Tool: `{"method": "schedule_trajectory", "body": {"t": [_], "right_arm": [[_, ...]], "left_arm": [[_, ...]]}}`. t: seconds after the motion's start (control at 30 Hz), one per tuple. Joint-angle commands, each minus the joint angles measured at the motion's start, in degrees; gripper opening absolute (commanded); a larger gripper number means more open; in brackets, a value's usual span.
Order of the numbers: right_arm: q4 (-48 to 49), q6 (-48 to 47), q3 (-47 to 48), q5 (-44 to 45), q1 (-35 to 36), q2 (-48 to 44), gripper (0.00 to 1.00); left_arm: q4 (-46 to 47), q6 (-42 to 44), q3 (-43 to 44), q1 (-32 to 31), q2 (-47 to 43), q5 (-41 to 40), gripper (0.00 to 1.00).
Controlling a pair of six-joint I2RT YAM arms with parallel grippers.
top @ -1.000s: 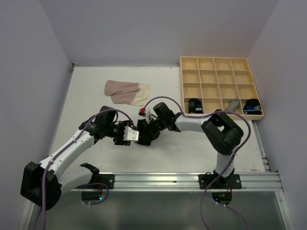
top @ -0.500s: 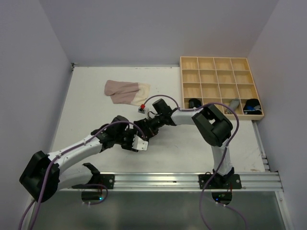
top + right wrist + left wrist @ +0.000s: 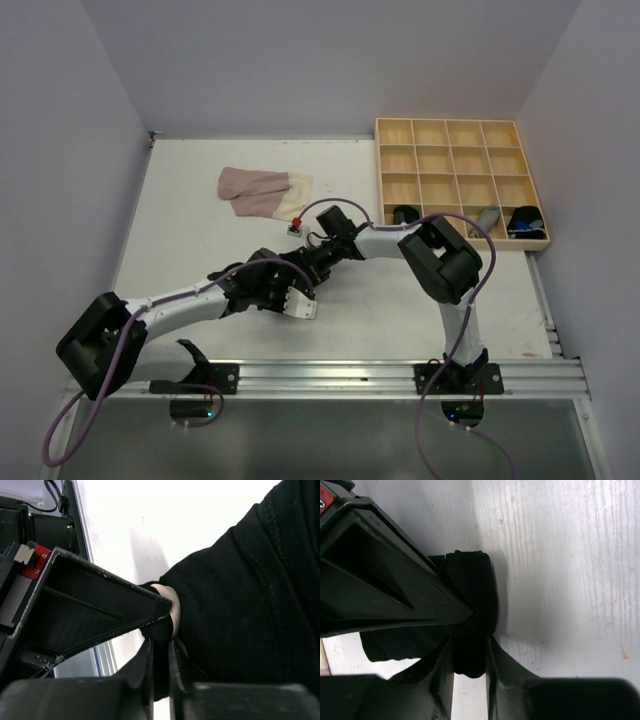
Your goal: Roll the underwear
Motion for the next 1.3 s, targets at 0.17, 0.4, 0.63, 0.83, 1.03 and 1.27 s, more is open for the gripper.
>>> {"method": "schedule_trajectory", "body": {"t": [0.17, 0.4, 0.63, 0.83, 1.03, 1.27], "right_arm": [[-7.7, 3.6, -6.5, 16.4, -5.3, -8.2, 0.48], [-10.5, 4.5, -14.6, 30.0, -11.0, -32.5, 0.67], [-12.5, -0.6, -21.9, 31.7, -11.1, -49.2, 0.63], [-10.8, -1.7, -25.4, 28.2, -10.5, -59.2, 0.52], [-12.6, -2.7, -25.8, 34.8, -7.8, -61.1, 0.47], [-8.7, -7.7, -26.7, 37.0, 3.5, -57.1, 0.49]], "left_arm": [[-10.0, -2.4, 6.8, -1.9, 14.3, 4.6, 0.00], [-16.0, -3.0, 15.8, -1.7, 25.0, 16.7, 0.00], [-30.6, -0.7, 28.0, -1.1, 36.5, 25.4, 0.00], [-39.3, -1.9, 35.3, 1.7, 45.3, 26.9, 0.00], [-41.8, -5.7, 38.5, 7.4, 48.4, 28.6, 0.00], [-44.0, -6.5, 38.9, 9.1, 49.8, 23.3, 0.00]]}}
